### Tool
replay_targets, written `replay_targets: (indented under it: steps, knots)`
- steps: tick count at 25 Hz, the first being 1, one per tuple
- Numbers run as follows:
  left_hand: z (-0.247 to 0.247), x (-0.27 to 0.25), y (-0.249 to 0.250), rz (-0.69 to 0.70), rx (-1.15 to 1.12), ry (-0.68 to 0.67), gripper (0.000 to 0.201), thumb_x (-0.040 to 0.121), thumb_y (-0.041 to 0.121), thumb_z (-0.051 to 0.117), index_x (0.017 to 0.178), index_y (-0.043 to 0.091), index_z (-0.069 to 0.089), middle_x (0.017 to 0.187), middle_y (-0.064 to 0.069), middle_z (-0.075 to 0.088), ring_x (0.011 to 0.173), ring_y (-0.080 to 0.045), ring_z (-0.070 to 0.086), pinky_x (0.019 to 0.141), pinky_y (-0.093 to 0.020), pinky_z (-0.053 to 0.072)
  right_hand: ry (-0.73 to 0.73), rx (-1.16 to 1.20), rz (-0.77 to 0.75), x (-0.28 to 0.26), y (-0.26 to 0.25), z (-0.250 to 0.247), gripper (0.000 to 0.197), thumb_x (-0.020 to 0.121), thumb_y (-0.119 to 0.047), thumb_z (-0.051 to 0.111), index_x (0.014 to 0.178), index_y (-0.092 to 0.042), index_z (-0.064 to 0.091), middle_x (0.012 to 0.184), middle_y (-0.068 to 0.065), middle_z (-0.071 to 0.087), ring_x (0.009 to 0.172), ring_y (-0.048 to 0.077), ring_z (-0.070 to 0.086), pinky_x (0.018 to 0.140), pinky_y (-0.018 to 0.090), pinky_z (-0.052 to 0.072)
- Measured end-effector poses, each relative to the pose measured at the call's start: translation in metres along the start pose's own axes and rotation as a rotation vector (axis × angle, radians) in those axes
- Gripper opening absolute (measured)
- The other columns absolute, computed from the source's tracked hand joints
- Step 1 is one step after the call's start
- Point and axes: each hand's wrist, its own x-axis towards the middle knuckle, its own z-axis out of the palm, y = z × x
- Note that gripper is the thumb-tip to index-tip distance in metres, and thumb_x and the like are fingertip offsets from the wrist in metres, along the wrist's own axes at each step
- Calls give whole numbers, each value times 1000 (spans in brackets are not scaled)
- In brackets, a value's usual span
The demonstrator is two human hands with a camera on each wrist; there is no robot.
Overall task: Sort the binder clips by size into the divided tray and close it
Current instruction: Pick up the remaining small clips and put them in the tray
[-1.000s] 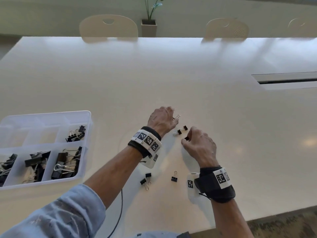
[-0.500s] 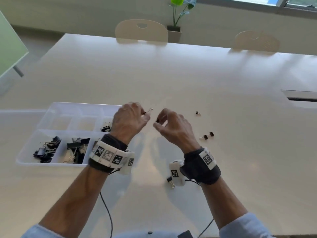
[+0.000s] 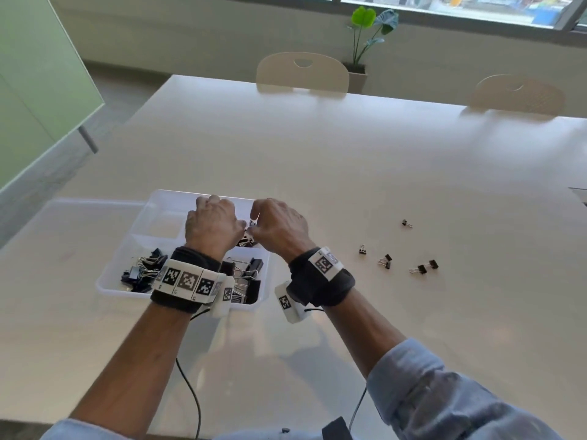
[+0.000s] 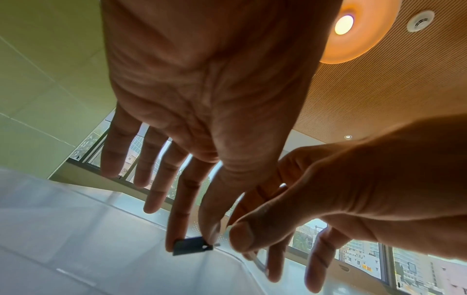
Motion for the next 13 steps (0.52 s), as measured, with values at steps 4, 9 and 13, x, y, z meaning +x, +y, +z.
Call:
replay_targets:
  steps: [4,9,13]
  knots:
    - [-4,-2,2,38,-38,7,39,98,49,63,114,15,73,125,-10,63,124,-30,53,91,-44,49,38,-2,-8,-13,9,-6,27,98,-33,68,124,-24,69,116,-6,72,104,20,68,76,33,45]
    - [-8,-18,22,139,-143,-20,37,97,52,62,115,22,72,129,-6,62,128,-29,51,91,-42,47,128,178,101,-54,57,-32,14,92,-44,69,101,-35,74,95,-22,76,88,4,70,73,30,50]
    - [-2,-43,58,289,-239,-44,33,96,50,64,115,24,72,130,0,62,130,-25,52,97,-41,47,158,293,202,-99,116,-54,9,90,-39,71,95,-36,78,88,-25,77,76,-1,74,81,39,63]
